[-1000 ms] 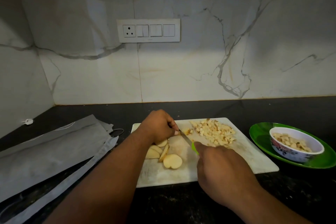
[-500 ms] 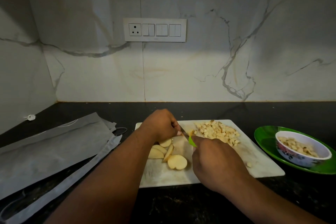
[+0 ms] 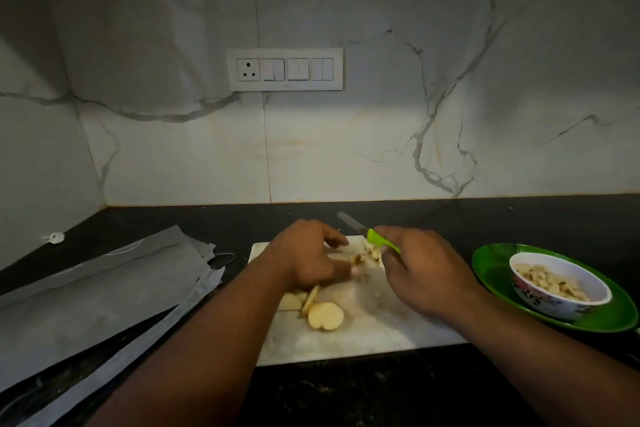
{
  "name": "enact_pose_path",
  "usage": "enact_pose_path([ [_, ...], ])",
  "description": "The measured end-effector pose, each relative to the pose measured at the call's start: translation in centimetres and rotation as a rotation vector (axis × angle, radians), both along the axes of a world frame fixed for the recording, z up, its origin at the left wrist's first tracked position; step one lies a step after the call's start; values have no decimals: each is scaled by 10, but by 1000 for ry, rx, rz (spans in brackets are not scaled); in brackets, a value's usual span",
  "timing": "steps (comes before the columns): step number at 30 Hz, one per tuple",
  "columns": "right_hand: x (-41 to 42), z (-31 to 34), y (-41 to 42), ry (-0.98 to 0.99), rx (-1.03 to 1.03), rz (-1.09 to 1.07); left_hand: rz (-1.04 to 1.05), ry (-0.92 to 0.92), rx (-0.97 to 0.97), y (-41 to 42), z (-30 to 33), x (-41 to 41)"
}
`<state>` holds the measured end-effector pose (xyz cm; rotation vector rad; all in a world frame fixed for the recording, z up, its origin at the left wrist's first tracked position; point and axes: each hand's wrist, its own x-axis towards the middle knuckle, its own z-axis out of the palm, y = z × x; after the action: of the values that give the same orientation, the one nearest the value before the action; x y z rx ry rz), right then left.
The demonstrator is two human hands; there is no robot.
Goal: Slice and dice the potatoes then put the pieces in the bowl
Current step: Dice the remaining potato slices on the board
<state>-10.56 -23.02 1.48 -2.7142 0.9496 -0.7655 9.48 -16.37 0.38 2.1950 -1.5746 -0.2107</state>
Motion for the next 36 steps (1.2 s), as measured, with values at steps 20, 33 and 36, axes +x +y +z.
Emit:
enact_pose_path([
  [20, -2, -19, -45, -399, 316, 138, -31, -80, 41, -16, -7, -4],
  [33, -1, -20, -46, -405, 409, 180, 27, -97, 72, -17, 1, -10],
  [36, -1, -20, -46, -393, 413, 173, 22, -105, 45, -18, 0, -13],
])
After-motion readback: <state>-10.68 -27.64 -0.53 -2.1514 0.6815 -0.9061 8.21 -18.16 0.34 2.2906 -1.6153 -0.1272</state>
